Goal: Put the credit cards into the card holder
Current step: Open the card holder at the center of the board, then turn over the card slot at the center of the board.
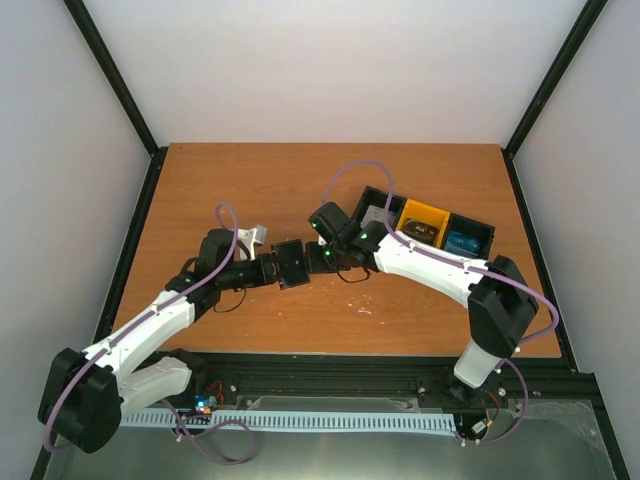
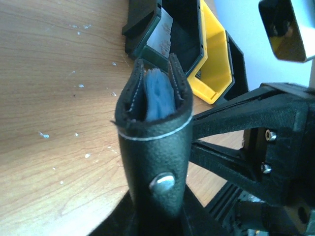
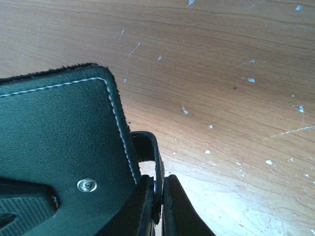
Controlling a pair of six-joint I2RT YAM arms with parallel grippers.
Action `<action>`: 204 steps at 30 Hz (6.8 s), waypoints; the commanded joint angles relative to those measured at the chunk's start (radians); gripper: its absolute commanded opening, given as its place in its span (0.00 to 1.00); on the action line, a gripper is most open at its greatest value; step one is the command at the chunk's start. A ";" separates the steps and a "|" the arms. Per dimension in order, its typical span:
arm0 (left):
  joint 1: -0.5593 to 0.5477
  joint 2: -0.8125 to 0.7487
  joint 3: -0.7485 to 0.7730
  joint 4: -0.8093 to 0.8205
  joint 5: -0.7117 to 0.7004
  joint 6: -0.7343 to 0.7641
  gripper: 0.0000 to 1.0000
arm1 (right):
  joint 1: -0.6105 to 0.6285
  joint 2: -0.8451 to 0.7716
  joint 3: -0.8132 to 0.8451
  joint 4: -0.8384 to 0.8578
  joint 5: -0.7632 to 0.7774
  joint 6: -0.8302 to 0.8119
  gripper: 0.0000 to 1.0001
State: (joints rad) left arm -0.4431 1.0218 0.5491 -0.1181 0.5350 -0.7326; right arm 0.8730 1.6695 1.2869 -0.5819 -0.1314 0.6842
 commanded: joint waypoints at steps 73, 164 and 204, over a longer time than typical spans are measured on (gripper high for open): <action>0.009 0.448 0.032 0.275 0.177 0.026 0.31 | -0.041 0.051 -0.047 -0.126 0.127 0.077 0.32; -0.206 0.742 0.412 0.234 0.607 0.352 0.48 | -0.120 -0.497 -0.419 -0.067 0.493 0.311 0.31; -0.086 0.642 0.143 0.047 -0.068 0.102 0.17 | -0.057 0.196 -0.134 -0.086 0.185 0.064 0.38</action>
State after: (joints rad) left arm -0.5282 1.6329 0.6689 -0.0025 0.5335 -0.6201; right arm 0.8150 1.8214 1.1328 -0.6250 0.0238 0.7750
